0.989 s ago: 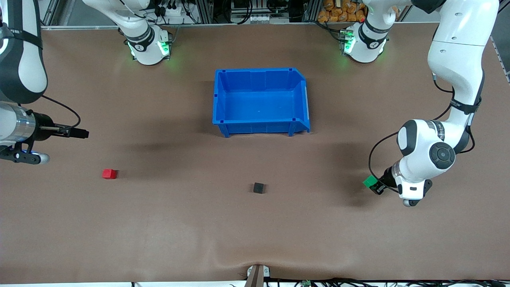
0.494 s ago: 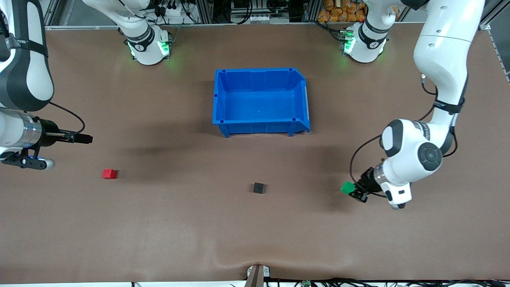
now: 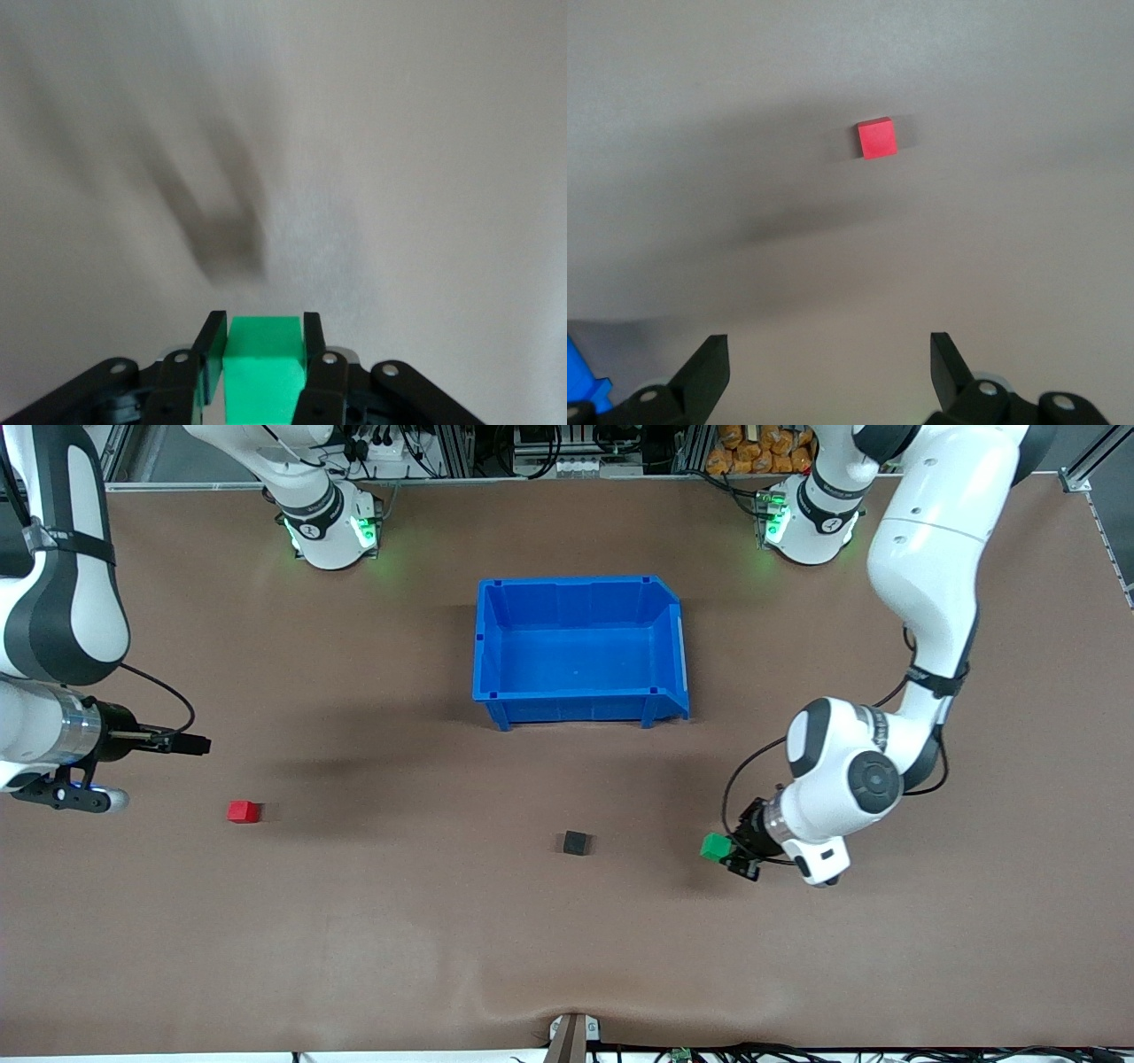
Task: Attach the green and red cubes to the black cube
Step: 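Carry the green cube with the left gripper toward the black cube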
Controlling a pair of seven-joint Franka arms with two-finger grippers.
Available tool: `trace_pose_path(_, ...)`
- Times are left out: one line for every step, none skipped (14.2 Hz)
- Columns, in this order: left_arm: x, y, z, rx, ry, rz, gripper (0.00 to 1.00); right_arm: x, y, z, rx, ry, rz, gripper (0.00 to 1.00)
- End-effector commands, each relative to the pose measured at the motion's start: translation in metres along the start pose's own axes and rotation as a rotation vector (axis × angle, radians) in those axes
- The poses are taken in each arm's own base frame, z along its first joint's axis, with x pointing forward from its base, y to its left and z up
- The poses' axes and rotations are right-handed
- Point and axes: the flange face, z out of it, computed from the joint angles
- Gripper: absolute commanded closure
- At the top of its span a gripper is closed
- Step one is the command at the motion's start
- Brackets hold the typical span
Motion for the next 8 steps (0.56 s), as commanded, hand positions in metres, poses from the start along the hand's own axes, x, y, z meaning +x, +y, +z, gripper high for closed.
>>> trace_pose_path(-0.021,0.019,0.015,-0.012,-0.017,-0.017,1.00,0.005,0.000,0.008,0.043,-0.007,0.013,0.00)
trace_pose_path(-0.029,0.024,0.016,-0.022,-0.021,-0.018,1.00,0.008,0.001,0.013,0.051,-0.008,0.016,0.00)
trace_pose_path(-0.046,0.027,0.024,-0.022,-0.024,-0.019,1.00,0.011,0.001,0.014,0.052,0.000,0.018,0.00)
trace_pose_path(-0.056,0.031,0.029,-0.030,-0.027,-0.036,1.00,0.013,0.001,0.017,0.052,0.000,0.019,0.00)
trace_pose_path(-0.065,0.036,0.034,-0.037,-0.031,-0.056,1.00,0.014,0.001,0.018,0.052,0.000,0.019,0.00)
trace_pose_path(-0.077,0.038,0.042,-0.039,-0.028,-0.067,1.00,0.016,0.002,0.020,0.053,0.003,0.022,0.00)
trace_pose_path(-0.084,0.040,0.046,-0.051,-0.006,-0.073,1.00,0.017,0.002,0.022,0.053,0.005,0.021,0.00)
trace_pose_path(-0.100,0.037,0.062,-0.045,0.004,-0.076,1.00,0.018,0.004,0.023,0.053,0.003,0.024,0.00)
